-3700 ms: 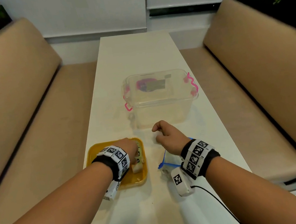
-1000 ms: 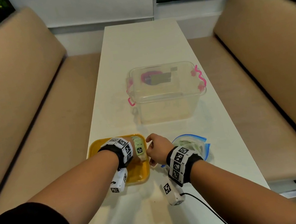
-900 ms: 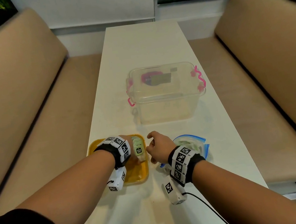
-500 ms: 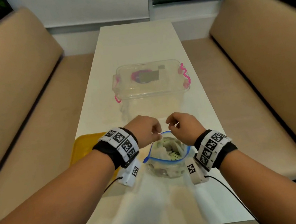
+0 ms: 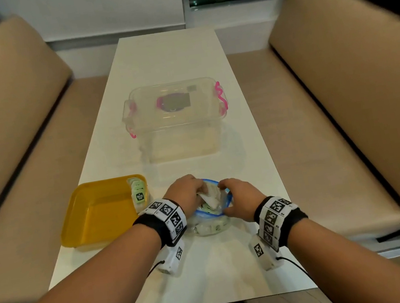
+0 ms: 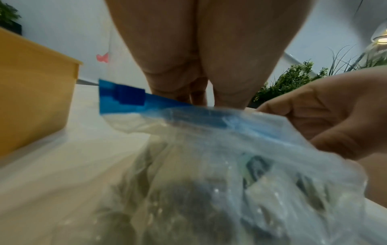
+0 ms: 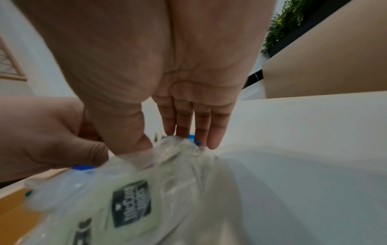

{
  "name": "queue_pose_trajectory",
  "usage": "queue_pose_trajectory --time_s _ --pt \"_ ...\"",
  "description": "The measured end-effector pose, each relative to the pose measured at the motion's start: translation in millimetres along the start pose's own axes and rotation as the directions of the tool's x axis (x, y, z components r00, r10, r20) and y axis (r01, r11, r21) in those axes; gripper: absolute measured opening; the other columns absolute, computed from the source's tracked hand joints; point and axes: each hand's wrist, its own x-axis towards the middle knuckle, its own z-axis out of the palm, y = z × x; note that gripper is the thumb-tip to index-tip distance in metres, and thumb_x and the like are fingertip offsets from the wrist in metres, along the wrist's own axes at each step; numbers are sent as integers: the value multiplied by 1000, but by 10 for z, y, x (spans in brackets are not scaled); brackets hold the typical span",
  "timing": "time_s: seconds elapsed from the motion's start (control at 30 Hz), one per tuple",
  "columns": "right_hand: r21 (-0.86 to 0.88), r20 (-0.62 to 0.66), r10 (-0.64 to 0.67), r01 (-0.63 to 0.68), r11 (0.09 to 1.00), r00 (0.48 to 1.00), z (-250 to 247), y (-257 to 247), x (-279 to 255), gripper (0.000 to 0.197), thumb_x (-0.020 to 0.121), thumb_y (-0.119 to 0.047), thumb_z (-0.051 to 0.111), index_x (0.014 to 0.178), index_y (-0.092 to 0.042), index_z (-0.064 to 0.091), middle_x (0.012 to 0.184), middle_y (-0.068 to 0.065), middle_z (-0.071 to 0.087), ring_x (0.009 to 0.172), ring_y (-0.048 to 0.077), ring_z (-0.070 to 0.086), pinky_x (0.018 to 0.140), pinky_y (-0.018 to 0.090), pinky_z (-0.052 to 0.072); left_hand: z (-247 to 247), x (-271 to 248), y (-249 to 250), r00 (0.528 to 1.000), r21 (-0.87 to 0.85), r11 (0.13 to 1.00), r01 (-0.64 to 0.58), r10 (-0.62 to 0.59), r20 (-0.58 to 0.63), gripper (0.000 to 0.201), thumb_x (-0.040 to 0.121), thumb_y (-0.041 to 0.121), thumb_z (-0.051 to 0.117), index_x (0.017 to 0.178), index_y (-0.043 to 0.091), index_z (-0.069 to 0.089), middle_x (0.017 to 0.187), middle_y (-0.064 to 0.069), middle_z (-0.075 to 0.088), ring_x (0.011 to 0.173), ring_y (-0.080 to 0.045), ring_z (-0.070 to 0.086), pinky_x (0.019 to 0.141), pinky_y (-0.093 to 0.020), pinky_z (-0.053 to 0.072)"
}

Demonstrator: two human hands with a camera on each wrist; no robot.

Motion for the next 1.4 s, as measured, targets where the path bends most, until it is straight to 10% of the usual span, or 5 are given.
queue_pose_trajectory --time_s 0.23,0.4,0.6,0.93,1.4 --pt "59 -106 -94 101 993 990 -145 18 42 61 74 -45 74 128 -24 56 121 -4 61 114 17 49 95 35 46 -279 -13 181 983 -67 994 -81 69 -167 11 90 30 63 98 28 70 84 11 64 80 -13 60 74 -27 46" --pt "190 -270 -115 170 967 956 -265 -78 70 22 90 -34 60 79 -16 62 74 0 64 69 15 56 62 28 43 -435 -12 361 970 -164 975 -147 110 -218 12 86 42 67 90 30 70 79 16 64 69 -5 59 67 -20 48" --pt "260 -269 65 7 966 961 -238 49 55 32 84 -22 65 64 -19 40 61 -3 47 55 14 41 50 27 32 -267 96 300 999 -38 998 47 -48 -17 27 86 20 72 113 20 67 111 4 68 97 -16 64 89 -27 48" --pt "484 -232 107 19 875 967 -188 93 100 12 92 -5 42 95 -15 48 83 3 57 70 17 50 62 28 41 -213 155 159 999 46 999 -29 29 15 11 88 17 65 95 24 70 93 8 68 88 -13 62 74 -21 39" --pt "515 -231 -109 217 829 967 -188 -196 274 17 91 -28 66 94 -12 68 90 4 74 88 20 70 88 45 54 -526 -136 61 960 -341 928 -147 52 -274 5 91 31 65 90 27 67 85 11 65 74 -16 60 72 -27 50"
